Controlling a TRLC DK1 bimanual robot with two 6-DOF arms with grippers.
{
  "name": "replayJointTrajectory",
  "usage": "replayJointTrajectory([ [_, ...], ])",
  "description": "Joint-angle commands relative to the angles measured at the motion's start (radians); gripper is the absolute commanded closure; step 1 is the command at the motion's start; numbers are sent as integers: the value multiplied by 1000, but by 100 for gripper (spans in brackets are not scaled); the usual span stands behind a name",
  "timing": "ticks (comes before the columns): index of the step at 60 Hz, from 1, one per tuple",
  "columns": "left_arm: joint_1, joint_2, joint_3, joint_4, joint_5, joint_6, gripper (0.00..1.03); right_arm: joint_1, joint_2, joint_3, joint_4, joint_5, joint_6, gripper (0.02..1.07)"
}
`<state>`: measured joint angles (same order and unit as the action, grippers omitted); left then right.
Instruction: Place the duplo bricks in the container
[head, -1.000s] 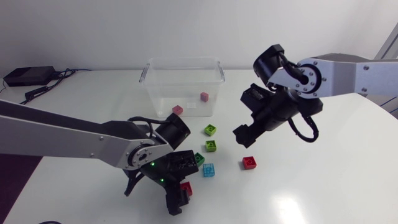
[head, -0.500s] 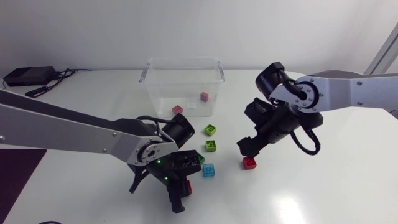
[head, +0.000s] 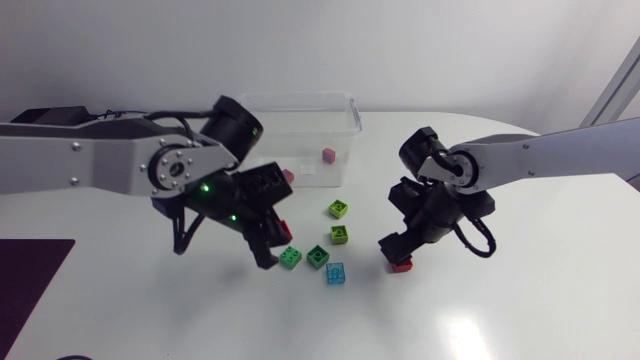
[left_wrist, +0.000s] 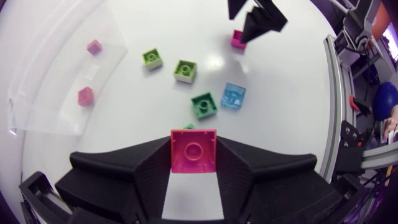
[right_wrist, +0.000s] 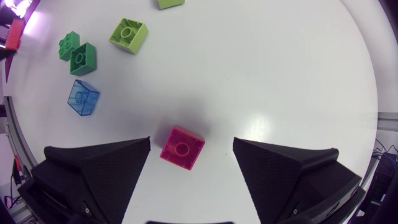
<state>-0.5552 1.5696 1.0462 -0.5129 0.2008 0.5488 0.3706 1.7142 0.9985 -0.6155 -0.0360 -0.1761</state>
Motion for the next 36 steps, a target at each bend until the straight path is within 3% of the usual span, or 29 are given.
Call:
replayJointTrajectory([
  [1,47,-28,72,-7,3,16,72,-7,38,-18,10,5,30,16],
  [18,127,1,189,80,3,-32,72,8,74,-23,11,16,36,23],
  [26,155,44,233,122,2,-67,72,19,76,-31,7,21,40,35],
  [36,190,93,305,172,-24,-109,72,34,74,-38,-7,27,40,41],
])
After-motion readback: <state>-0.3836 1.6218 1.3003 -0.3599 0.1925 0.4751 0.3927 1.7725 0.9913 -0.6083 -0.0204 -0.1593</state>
